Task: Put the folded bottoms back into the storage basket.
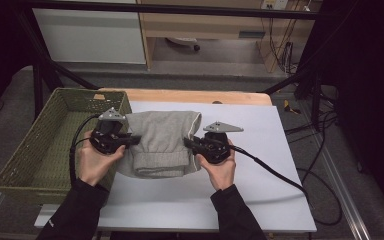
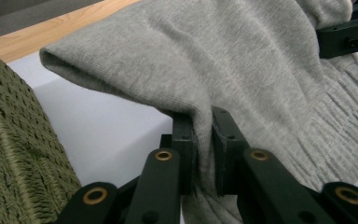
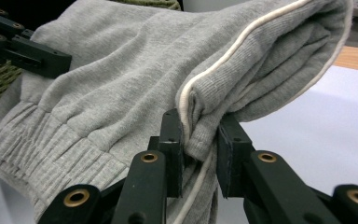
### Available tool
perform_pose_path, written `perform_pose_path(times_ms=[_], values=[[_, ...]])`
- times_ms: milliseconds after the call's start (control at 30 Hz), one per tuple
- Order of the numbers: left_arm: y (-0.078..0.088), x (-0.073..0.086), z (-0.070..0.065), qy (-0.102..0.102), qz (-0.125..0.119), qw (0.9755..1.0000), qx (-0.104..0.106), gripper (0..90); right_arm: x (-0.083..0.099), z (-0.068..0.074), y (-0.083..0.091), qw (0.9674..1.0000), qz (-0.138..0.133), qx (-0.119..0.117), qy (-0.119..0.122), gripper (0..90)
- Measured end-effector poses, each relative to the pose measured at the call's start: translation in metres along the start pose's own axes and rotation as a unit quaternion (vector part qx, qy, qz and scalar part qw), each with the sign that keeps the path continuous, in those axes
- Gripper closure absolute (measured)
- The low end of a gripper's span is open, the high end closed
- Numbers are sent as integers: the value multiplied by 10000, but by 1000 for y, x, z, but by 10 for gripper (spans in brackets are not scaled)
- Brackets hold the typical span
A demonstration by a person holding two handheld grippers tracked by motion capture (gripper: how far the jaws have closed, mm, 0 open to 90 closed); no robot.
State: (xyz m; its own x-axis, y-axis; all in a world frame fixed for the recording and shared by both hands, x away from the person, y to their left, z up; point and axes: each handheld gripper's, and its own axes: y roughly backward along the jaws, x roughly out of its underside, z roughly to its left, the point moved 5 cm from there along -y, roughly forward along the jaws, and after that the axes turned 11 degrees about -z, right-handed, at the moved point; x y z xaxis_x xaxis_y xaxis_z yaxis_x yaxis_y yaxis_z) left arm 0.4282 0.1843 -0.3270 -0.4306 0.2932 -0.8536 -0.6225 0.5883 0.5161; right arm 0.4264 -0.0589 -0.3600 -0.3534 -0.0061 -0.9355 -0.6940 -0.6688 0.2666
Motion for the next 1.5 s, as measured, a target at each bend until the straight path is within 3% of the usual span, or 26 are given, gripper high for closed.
perform_pose_path(times_ms=[1500], values=[[45,-14,23,-168,3,9997,-156,808,-22,41,-18,9993,-292,-185,166,753]])
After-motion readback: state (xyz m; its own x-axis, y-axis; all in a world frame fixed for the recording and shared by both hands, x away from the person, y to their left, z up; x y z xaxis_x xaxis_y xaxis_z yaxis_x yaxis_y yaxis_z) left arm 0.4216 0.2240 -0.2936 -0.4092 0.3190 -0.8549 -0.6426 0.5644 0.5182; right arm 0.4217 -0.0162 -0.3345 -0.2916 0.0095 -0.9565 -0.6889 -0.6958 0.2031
